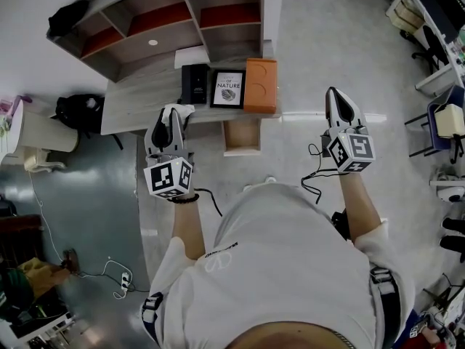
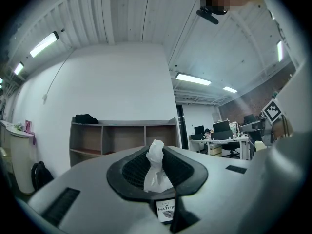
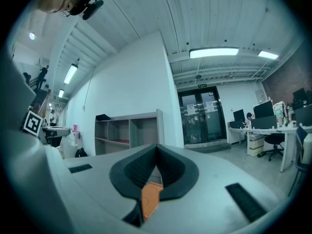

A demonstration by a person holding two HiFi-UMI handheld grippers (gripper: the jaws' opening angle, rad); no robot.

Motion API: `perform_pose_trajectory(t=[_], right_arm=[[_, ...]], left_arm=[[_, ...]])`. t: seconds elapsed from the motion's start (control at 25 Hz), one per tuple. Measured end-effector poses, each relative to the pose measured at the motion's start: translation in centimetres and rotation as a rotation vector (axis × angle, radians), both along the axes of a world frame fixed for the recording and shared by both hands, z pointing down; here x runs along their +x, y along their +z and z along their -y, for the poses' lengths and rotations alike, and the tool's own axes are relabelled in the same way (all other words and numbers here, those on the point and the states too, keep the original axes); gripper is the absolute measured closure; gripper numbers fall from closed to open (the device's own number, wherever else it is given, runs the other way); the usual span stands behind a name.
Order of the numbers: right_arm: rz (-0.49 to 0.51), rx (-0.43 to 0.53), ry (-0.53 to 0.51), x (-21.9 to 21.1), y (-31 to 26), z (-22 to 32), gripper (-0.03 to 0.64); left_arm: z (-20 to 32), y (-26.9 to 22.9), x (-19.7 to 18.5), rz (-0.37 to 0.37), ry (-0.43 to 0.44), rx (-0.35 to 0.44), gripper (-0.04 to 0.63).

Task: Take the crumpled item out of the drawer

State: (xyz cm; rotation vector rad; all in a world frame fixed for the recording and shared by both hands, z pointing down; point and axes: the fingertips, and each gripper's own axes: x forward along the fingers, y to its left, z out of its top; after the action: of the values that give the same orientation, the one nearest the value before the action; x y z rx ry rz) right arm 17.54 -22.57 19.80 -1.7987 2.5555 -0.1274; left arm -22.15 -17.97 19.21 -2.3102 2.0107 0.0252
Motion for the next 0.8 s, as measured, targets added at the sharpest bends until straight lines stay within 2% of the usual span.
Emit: perform_pose_trajectory(t=[0.8], right_arm=[[-0.012, -0.020, 0.013, -0.18, 0.95, 0.61, 0.620]], left_arm=[[0.35, 0.68, 0.00, 0.004, -0.001, -0.015, 0.517]])
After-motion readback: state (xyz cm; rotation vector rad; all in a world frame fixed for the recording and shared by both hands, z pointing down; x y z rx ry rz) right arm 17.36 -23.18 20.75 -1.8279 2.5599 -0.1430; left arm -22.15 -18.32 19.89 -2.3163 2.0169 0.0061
